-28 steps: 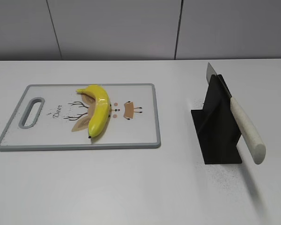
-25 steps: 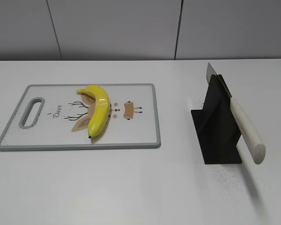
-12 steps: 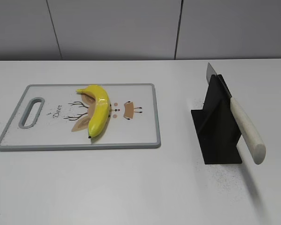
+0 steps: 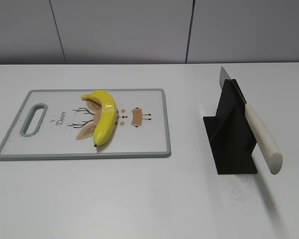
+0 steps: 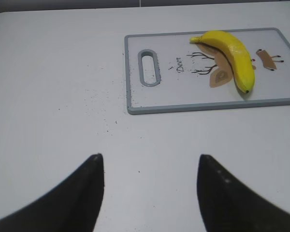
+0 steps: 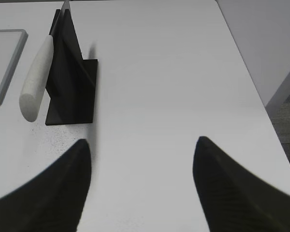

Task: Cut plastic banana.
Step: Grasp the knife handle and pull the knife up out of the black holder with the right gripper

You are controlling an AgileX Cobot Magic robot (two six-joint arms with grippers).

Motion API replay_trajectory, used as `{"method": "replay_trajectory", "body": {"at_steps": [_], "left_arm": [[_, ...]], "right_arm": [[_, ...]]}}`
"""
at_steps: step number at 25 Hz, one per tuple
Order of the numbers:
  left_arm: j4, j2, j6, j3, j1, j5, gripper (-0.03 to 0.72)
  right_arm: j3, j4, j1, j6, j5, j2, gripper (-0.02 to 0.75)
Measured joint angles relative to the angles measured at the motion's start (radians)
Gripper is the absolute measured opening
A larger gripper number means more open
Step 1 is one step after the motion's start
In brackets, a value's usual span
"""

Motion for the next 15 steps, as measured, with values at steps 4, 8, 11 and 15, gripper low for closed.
{"method": "replay_trajectory", "body": {"at_steps": [4,8,11,15], "left_arm": [[0.000,0.000,0.000,0.000,0.000,0.000,0.593],[0.000,0.000,0.000,0.000,0.000,0.000,0.593],[0.000,0.000,0.000,0.000,0.000,0.000,0.592],[0.000,0.000,0.000,0.000,0.000,0.000,0.591]], "right_arm": [[0.000,0.000,0.000,0.000,0.000,0.000,0.499],[0.000,0.000,0.000,0.000,0.000,0.000,0.499],[0.000,0.000,0.000,0.000,0.000,0.000,0.499],[-0.010,0.000,0.000,0.000,0.006,0.066,0.512]]}}
